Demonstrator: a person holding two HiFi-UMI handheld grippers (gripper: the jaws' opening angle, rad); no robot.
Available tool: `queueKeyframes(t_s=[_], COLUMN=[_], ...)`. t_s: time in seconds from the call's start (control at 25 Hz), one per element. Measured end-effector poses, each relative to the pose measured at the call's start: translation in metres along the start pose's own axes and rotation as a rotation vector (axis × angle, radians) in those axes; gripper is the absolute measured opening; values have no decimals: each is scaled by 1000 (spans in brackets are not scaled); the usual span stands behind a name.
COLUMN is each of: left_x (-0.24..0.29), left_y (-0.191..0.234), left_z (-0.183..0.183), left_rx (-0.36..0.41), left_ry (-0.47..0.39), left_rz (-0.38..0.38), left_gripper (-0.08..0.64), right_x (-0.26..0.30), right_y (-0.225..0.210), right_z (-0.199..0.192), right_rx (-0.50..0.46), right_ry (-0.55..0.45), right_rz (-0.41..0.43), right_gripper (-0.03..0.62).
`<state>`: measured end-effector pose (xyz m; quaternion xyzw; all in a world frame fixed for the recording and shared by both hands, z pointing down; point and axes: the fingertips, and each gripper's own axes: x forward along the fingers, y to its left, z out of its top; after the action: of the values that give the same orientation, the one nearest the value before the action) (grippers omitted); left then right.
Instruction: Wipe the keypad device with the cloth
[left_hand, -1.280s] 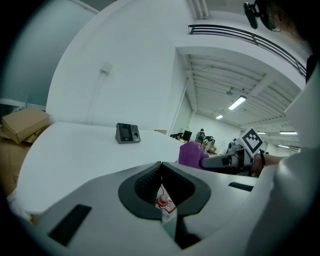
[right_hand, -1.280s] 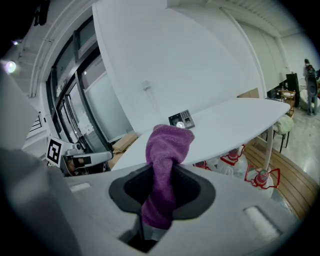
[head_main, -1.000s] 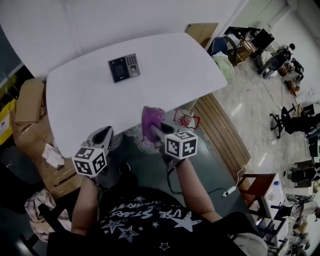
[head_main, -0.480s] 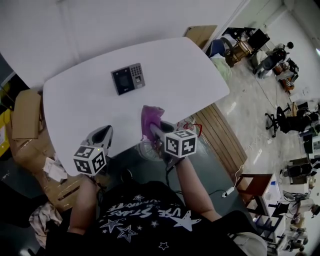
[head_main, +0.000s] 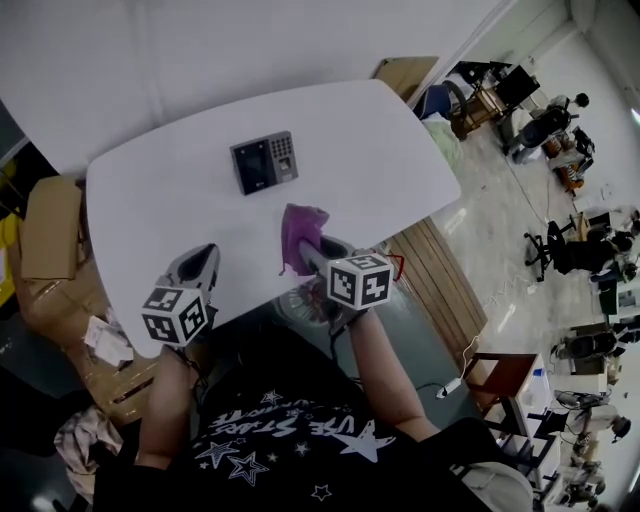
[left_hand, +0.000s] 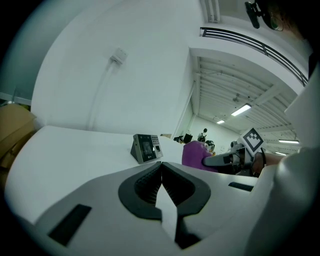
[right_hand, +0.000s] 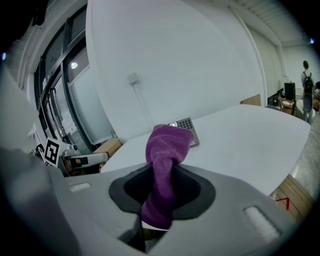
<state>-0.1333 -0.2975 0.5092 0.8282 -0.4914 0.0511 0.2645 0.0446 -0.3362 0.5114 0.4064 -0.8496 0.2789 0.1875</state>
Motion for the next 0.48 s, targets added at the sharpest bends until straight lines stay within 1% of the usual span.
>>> queueKeyframes(t_s=[0.16, 0.28, 0.36, 0.48], left_x=[-2, -1, 2, 14], left_y=[9, 22, 31, 39], left_z=[1, 2, 8, 20], left_rx=[-8, -40, -53, -49], left_ry=[-11, -17, -24, -30], left_rz=[22, 48, 71, 87], left_gripper=[9, 9, 9, 9], right_x=[14, 28, 38, 55], right_y=[3, 6, 6, 0], right_z=[8, 18, 25, 40], right_rx=[-14, -28, -43, -55], right_ry=[4, 12, 21, 22], right_rz=[18, 43, 64, 84], right_gripper=[98, 98, 98, 98])
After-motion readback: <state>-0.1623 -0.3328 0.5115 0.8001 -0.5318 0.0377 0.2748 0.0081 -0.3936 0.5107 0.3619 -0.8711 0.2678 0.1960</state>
